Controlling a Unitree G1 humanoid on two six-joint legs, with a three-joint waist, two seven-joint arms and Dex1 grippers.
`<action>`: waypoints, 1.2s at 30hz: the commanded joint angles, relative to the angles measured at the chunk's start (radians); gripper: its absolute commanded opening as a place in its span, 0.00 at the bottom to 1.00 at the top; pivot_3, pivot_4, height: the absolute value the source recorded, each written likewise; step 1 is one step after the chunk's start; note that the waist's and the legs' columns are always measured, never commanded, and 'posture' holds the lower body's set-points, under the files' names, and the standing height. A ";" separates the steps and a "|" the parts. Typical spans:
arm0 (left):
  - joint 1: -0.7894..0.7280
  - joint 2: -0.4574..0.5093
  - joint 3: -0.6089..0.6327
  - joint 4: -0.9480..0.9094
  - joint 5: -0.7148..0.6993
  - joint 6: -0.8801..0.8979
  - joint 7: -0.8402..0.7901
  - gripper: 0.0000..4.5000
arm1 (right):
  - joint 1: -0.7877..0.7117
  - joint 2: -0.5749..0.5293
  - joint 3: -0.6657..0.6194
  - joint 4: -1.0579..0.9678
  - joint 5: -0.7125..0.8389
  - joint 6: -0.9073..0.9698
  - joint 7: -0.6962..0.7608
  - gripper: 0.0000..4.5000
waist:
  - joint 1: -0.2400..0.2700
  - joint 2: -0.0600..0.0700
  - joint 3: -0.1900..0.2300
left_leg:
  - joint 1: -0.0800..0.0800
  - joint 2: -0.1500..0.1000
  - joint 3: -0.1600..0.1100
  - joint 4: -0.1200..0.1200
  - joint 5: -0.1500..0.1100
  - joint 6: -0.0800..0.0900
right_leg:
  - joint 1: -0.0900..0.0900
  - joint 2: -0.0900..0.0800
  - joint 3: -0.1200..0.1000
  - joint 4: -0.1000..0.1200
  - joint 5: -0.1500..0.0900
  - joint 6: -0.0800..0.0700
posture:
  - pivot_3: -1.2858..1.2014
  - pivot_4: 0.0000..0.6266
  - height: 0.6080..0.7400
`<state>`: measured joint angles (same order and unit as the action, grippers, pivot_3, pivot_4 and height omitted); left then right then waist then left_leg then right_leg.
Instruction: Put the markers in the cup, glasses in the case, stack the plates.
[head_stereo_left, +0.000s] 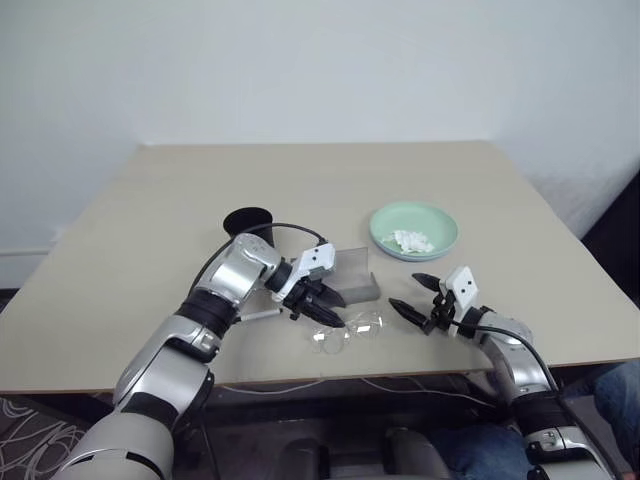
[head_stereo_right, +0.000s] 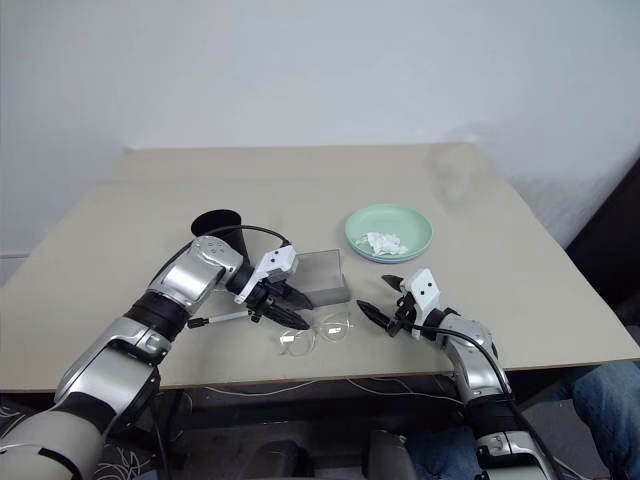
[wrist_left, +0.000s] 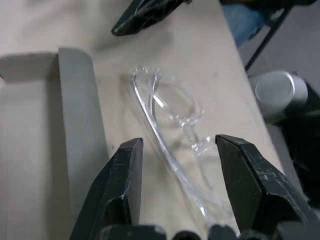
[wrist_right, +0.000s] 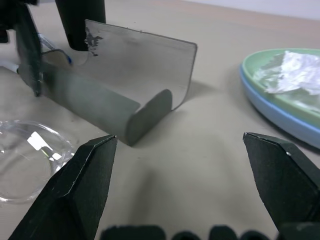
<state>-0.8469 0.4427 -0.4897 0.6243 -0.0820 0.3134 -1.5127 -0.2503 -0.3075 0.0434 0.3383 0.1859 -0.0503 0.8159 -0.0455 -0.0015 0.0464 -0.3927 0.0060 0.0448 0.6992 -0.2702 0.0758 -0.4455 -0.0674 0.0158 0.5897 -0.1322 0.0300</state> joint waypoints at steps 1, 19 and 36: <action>-0.057 -0.032 -0.001 0.055 0.038 -0.044 -0.013 0.53 | -0.004 -0.001 -0.016 -0.059 0.017 -0.012 -0.017 0.97 | 0.000 0.000 0.000 | 0.000 0.000 0.000 0.000 0.000 0.000 | 0.000 0.000 0.000 0.000 0.000 0.000 | 0.52 0.00 0.86; -0.066 -0.089 0.013 0.137 0.111 -0.068 -0.038 0.49 | -0.008 -0.005 -0.005 -0.052 0.000 -0.012 -0.045 0.98 | 0.000 0.000 0.000 | 0.000 0.000 -0.001 0.001 0.000 0.000 | 0.000 0.000 0.000 0.000 0.000 0.000 | 0.52 0.00 0.86; -0.063 -0.076 0.034 0.126 0.111 -0.072 -0.030 0.17 | 0.033 -0.122 -0.020 -0.177 0.186 0.138 0.218 0.98 | 0.000 -0.001 0.000 | 0.000 0.000 -0.001 0.002 0.000 0.001 | 0.001 0.000 0.000 0.000 0.000 0.000 | 0.52 0.00 0.86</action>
<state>-0.8905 0.3578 -0.4802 0.7663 0.0229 0.2506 -1.5451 -0.2077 -0.4217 0.0412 0.1972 0.3520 0.0865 1.0241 -0.0456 -0.0022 0.0464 -0.3926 0.0063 0.0436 0.7011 -0.2701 0.0764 -0.4448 -0.0673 0.0156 0.5902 -0.1321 0.0300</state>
